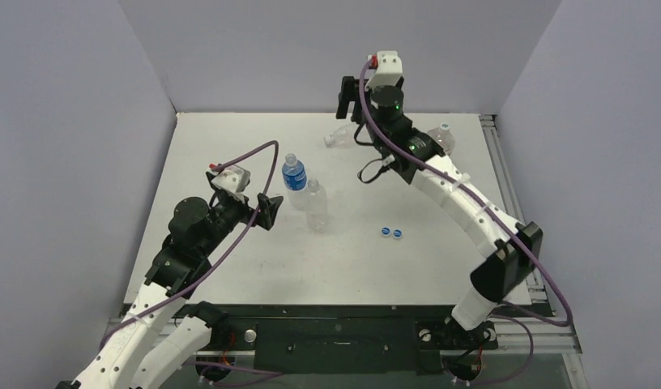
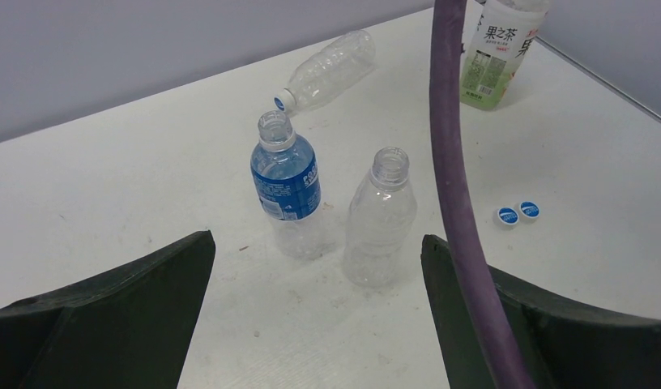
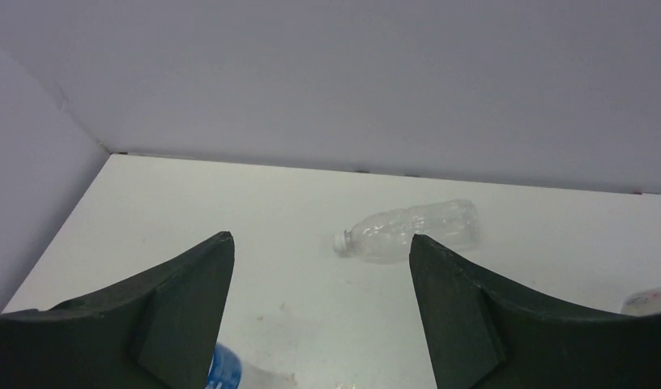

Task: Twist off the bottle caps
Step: Move the plastic bottle to the center of the board.

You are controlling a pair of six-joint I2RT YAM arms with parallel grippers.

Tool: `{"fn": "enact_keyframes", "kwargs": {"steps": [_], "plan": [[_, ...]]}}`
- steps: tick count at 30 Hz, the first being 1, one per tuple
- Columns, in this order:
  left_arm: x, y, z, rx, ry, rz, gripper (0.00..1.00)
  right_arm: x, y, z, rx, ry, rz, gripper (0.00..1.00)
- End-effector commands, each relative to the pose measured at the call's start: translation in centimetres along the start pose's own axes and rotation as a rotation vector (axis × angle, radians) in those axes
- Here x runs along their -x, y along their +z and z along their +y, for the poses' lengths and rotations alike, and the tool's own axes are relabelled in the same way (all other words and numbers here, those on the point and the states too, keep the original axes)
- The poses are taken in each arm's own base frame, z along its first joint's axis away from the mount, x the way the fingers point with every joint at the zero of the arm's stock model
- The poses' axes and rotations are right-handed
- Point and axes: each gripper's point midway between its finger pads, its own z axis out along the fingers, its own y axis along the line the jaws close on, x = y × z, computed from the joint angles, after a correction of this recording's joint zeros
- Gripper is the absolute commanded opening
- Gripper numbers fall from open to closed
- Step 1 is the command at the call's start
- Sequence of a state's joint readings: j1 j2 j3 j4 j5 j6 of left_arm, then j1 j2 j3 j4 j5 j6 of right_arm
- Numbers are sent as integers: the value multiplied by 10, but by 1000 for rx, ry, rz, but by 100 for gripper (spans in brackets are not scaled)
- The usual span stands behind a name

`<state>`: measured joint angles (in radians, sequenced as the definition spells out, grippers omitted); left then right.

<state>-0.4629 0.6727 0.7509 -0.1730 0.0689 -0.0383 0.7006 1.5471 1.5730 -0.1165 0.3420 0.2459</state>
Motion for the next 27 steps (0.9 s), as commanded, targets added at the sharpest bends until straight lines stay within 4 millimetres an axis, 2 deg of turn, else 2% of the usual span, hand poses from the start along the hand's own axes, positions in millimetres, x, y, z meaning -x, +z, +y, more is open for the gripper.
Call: {"fn": "enact_keyframes", "kwargs": {"steps": [1, 2, 3, 4, 5, 6, 7, 8, 9, 10, 14, 23, 27], "plan": [[40, -2, -2, -6, -9, -111, 96, -60, 63, -26, -64, -104, 240, 75], [40, -3, -1, -5, -1, -112, 96, -67, 71, -32, -84, -119, 267, 75], [41, -3, -1, -6, 4, -113, 96, -77, 92, -39, -109, -131, 283, 75], [41, -4, -1, -8, 15, -114, 96, -84, 99, -44, -127, -141, 303, 75], [42, -5, -1, -8, 20, -117, 96, -96, 117, -51, -147, -146, 316, 75], [42, -5, -1, -13, 27, -118, 96, -120, 129, -55, -156, -157, 357, 75], [42, -7, -2, -18, 33, -121, 97, -115, 137, -61, -165, -142, 340, 75], [40, -7, -2, -19, 40, -119, 97, -130, 146, -63, -160, -139, 361, 75], [40, -9, -3, -26, 43, -124, 97, -129, 153, -69, -166, -121, 346, 75], [39, -9, -2, -25, 58, -122, 97, -138, 158, -71, -160, -115, 356, 75], [37, -10, 0, -22, 106, -128, 97, -150, 177, -91, -155, -72, 344, 74], [17, -2, -2, -39, 96, -85, 97, -160, 211, -114, -131, -31, 275, 73], [8, 1, -1, -38, 86, -67, 97, -170, 230, -133, -163, -7, 245, 67]]}}
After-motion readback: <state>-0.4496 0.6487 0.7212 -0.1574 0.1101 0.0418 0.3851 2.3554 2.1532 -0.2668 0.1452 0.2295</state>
